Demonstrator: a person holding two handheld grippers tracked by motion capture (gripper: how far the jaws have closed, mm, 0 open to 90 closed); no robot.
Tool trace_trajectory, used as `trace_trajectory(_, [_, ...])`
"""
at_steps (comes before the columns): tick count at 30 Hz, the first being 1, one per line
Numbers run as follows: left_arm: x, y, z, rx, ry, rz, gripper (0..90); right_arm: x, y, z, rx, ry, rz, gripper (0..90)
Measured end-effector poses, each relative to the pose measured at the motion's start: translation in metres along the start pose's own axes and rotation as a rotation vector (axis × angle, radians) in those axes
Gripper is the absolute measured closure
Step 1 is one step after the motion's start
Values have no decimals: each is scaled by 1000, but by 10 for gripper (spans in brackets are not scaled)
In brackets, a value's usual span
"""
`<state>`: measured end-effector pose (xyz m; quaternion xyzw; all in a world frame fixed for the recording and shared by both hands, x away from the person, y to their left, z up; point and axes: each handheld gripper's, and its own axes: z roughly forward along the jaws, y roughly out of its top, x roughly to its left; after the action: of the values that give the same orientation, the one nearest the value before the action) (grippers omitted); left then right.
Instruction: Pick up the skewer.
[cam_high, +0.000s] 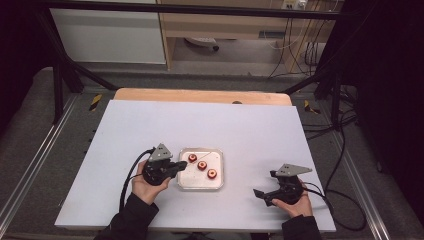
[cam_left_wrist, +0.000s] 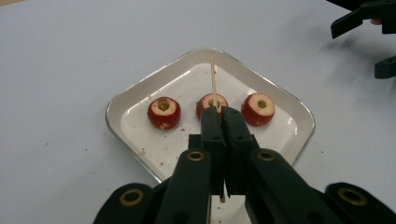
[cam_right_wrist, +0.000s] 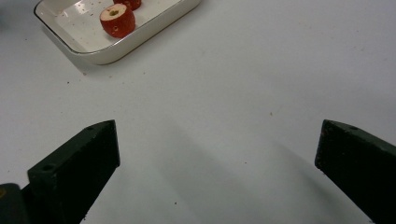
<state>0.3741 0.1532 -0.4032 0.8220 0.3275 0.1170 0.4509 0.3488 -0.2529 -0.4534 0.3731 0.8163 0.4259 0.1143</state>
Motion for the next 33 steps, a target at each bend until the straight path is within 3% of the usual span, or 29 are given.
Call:
trace_trajectory(12, [-18, 6, 3, 23, -67, 45, 886, 15, 10, 6, 20, -14, -76, 9])
trace_trajectory(17, [-30, 8, 9, 50, -91, 76, 886, 28, 20, 9, 33, -31, -177, 29])
trace_trajectory(28, [-49, 22, 21, 87, -125, 132, 886, 47, 38, 16, 56, -44, -332, 81])
trace_trajectory(29, [-51, 23, 22, 92, -128, 139, 886, 51, 41, 18, 73, -59, -375, 96])
trace_trajectory(32, [-57, 28, 28, 101, -139, 155, 886, 55, 44, 20, 74, -66, -417, 116])
trace_trajectory(33, [-59, 29, 30, 103, -142, 159, 886, 58, 47, 22, 79, -74, -465, 138])
